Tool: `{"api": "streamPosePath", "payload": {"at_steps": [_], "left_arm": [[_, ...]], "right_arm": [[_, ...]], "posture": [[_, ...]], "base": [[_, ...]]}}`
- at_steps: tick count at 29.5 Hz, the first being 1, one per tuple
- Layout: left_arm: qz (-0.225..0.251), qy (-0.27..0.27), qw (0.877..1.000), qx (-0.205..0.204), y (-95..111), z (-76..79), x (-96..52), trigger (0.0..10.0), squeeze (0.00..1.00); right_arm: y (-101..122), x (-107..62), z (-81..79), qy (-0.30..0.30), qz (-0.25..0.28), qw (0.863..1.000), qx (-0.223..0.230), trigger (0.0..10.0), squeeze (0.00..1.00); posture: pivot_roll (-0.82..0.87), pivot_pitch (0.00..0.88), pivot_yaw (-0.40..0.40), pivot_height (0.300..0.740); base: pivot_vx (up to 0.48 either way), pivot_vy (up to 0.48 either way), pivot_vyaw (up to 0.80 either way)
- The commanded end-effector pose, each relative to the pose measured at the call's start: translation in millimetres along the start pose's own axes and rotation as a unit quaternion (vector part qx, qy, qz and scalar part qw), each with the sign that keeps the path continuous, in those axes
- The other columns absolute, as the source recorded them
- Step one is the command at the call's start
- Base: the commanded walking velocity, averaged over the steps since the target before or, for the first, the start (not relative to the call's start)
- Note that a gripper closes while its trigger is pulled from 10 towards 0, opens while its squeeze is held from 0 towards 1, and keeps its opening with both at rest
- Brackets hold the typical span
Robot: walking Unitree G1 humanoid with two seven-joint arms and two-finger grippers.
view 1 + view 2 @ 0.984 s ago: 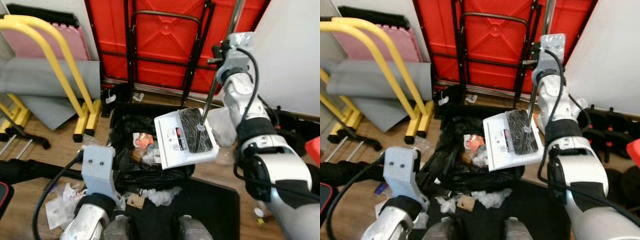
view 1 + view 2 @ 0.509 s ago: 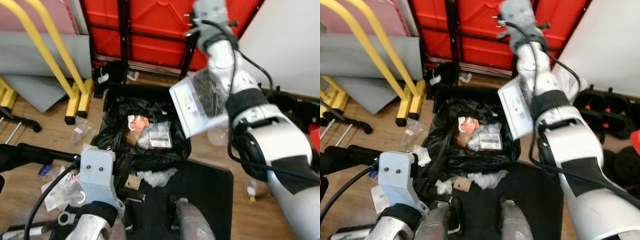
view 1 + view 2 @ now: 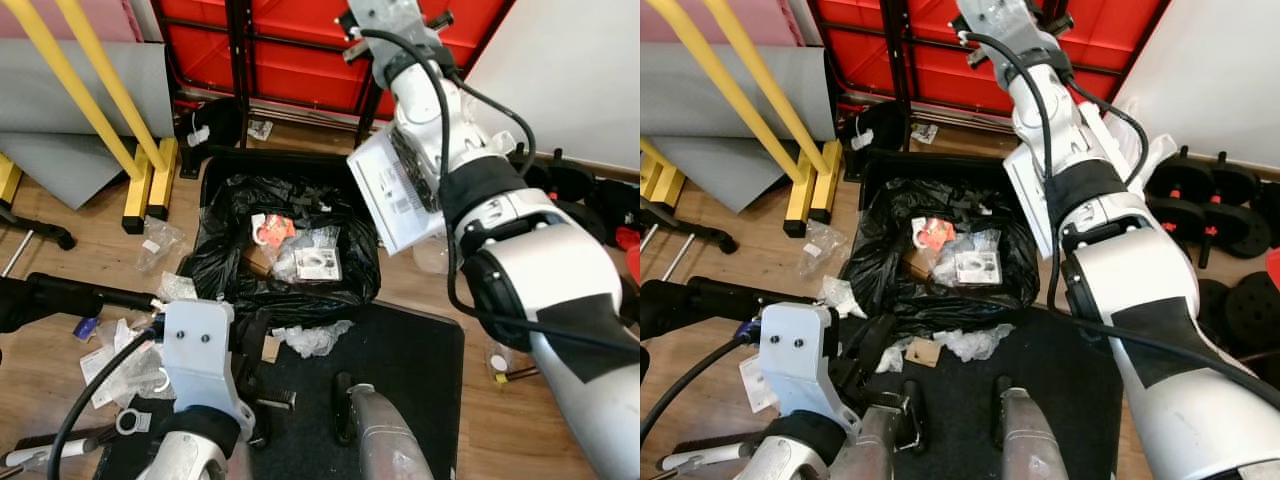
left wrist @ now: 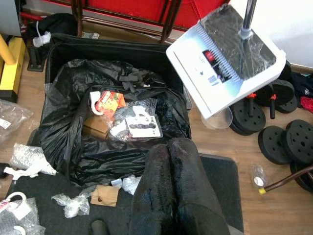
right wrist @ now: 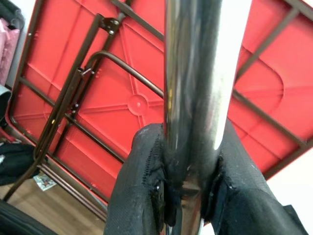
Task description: Sweep floor
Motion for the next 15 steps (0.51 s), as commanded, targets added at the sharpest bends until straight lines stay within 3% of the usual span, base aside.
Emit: {"api": "streamPosePath", "payload": {"at_steps": [1, 3, 4, 5, 6, 7, 9, 10, 12, 14, 15], "left_arm": [[-0.02, 0.014, 1.0, 0.002, -6.8, -2.5, -0.1, 10.0, 0.0], [-0.021, 0.016, 1.0, 0.003, -7.2, -3.3, 0.9, 10.0, 0.0], [-0.023, 0.026, 0.999, 0.004, -8.6, -6.7, 3.3, 10.0, 0.0], [-0.023, 0.026, 0.999, 0.004, -8.6, -6.7, 3.3, 10.0, 0.0], [-0.023, 0.033, 0.999, 0.005, -9.7, -10.0, 4.8, 10.0, 0.0], [-0.023, 0.033, 0.999, 0.005, -9.7, -10.0, 4.8, 10.0, 0.0], [-0.024, 0.048, 0.999, 0.011, -11.7, -17.8, 7.8, 10.0, 0.0], [-0.024, 0.048, 0.999, 0.011, -11.7, -17.8, 7.8, 10.0, 0.0], [-0.024, 0.072, 0.997, 0.019, -14.8, -34.0, 11.1, 10.0, 0.0], [-0.024, 0.072, 0.997, 0.019, -14.8, -34.0, 11.1, 10.0, 0.0], [-0.023, 0.082, 0.996, 0.021, -15.5, -40.8, 11.9, 10.0, 0.0]], "right_arm": [[-0.1, -1.2, 16.3, -0.019, 0.01, 1.0, 0.016, 10.0, 0.0], [-5.0, -2.9, 20.3, -0.023, 0.004, 0.999, 0.026, 10.0, 0.0], [-20.5, -8.1, 23.0, -0.025, -0.024, 0.996, 0.084, 10.0, 0.0], [-20.5, -8.1, 23.0, -0.025, -0.024, 0.996, 0.084, 10.0, 0.0], [-30.5, -12.4, 20.9, -0.019, -0.039, 0.99, 0.136, 10.0, 0.0], [-30.5, -12.4, 20.9, -0.019, -0.039, 0.99, 0.136, 10.0, 0.0], [-45.4, -20.9, 16.1, -0.006, -0.054, 0.975, 0.214, 10.0, 0.0], [-45.4, -20.9, 16.1, -0.006, -0.054, 0.975, 0.214, 10.0, 0.0], [-64.5, -41.1, 5.7, 0.027, -0.061, 0.965, 0.253, 10.0, 0.0], [-64.5, -41.1, 5.7, 0.027, -0.061, 0.965, 0.253, 10.0, 0.0], [-71.1, -51.5, 1.0, 0.042, -0.064, 0.962, 0.261, 10.0, 0.0]], "posture": [[-0.02, 0.363, -0.11, 0.74], [-0.02, 0.363, -0.11, 0.74], [-0.03, 0.346, -0.11, 0.74], [-0.03, 0.346, -0.11, 0.74], [-0.03, 0.331, -0.108, 0.74], [-0.03, 0.331, -0.108, 0.74], [-0.03, 0.31, -0.104, 0.74], [-0.03, 0.31, -0.104, 0.74], [-0.04, 0.282, -0.098, 0.74], [-0.04, 0.282, -0.098, 0.74], [-0.04, 0.277, -0.096, 0.74]], "base": [[0.0, 0.0, 0.0], [0.0, 0.0, 0.0], [0.0, 0.0, 0.0], [0.0, 0.0, 0.0], [0.0, 0.0, 0.0], [0.0, 0.0, 0.0], [0.0, 0.0, 0.0], [0.0, 0.0, 0.0], [0.0, 0.0, 0.0], [0.0, 0.0, 0.0], [0.0, 0.0, 0.0]]}}
Point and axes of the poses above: a point about 5 cm out from each wrist's last joint towards the gripper, its own x axis pointing out of the wrist towards the gripper, its own y axis along the axis of the wrist's last joint, z = x × y, the point moved 3 cm from there along x, pointing out of the wrist towards the gripper, and after that the axes turned 10 degrees about x, right-handed, at the moved point
